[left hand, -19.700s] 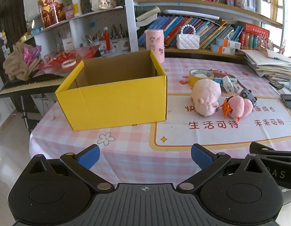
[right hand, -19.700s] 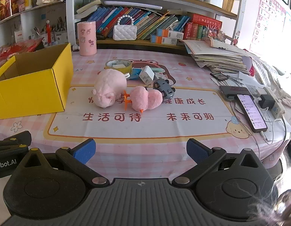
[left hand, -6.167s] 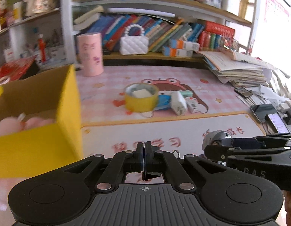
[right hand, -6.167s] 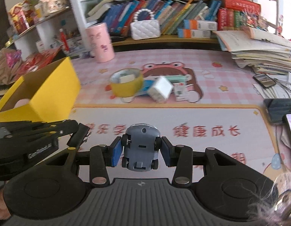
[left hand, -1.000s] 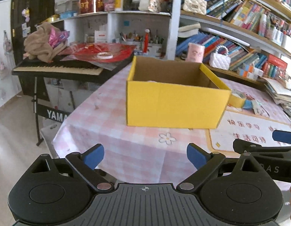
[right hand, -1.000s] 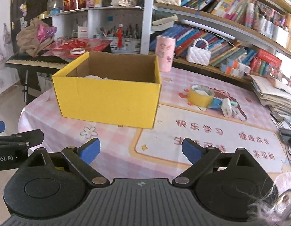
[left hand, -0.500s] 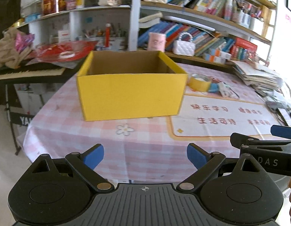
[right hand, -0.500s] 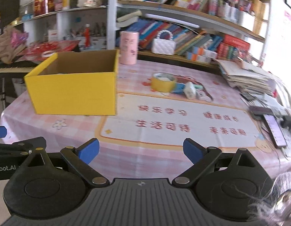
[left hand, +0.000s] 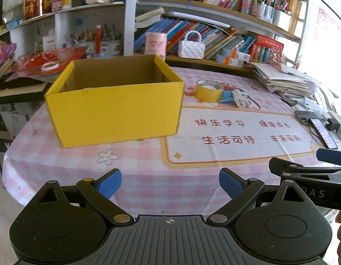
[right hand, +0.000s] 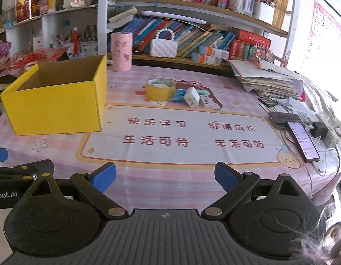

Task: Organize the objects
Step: 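Withdraw the right tool from the box, then move both tools toward the small items beside the yellow tape roll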

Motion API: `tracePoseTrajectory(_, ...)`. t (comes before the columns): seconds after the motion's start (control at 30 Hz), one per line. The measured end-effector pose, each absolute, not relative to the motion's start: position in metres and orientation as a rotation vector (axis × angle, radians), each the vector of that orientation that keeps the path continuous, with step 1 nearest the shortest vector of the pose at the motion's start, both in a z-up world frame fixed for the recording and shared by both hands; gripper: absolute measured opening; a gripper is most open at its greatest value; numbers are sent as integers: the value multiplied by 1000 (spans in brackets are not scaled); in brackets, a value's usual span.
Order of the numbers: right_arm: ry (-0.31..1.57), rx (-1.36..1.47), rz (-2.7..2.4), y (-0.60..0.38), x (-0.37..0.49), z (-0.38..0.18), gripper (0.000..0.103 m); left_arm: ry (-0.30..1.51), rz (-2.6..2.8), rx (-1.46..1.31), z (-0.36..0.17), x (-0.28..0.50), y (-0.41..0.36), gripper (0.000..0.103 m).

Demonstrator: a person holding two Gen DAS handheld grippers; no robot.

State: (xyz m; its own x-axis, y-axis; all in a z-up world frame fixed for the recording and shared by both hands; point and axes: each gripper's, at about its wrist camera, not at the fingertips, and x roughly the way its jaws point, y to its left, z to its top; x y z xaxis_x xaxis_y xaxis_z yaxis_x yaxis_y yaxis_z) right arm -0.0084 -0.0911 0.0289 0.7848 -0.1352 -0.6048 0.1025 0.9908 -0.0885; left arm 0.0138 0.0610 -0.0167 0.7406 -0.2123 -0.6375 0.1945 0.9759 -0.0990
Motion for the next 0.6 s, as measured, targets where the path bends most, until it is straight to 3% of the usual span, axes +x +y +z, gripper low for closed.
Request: tracePoseTrajectory(0.6, 730, -7, -176, -179, 43, 12, 96, 758, -283, 19, -29, 71, -30, 97)
